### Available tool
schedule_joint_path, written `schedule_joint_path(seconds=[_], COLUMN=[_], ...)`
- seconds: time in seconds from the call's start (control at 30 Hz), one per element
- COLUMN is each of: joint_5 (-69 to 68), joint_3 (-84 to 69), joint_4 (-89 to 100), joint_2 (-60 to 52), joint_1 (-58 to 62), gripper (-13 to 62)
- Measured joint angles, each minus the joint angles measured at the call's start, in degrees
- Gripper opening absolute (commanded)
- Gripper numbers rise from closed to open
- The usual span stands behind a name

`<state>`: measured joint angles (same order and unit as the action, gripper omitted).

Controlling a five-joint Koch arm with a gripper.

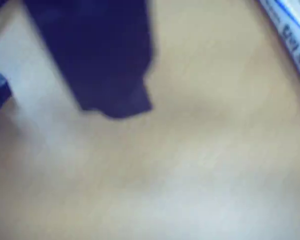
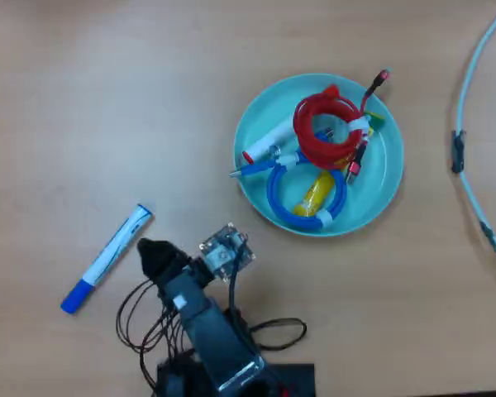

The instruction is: Pick up the blue pen and put it in the green bowl

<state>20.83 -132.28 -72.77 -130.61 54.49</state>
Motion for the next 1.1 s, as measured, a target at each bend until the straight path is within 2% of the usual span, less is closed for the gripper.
schedule_joint_path(seconds=[0.27, 0.47, 0.6, 0.93, 1.1], joint_5=[4.22, 4.66, 4.66, 4.57, 4.66], joint_3=[10.11, 22.41, 25.49, 26.28, 34.72], joint_4=[-6.42, -15.73, -19.42, -19.69, -21.62], joint_2=[2.11, 18.02, 24.52, 26.72, 32.87], joint_1=[-8.35, -11.69, -13.71, -19.42, -19.95], gripper=[58.1, 58.0, 57.9, 57.9, 57.9])
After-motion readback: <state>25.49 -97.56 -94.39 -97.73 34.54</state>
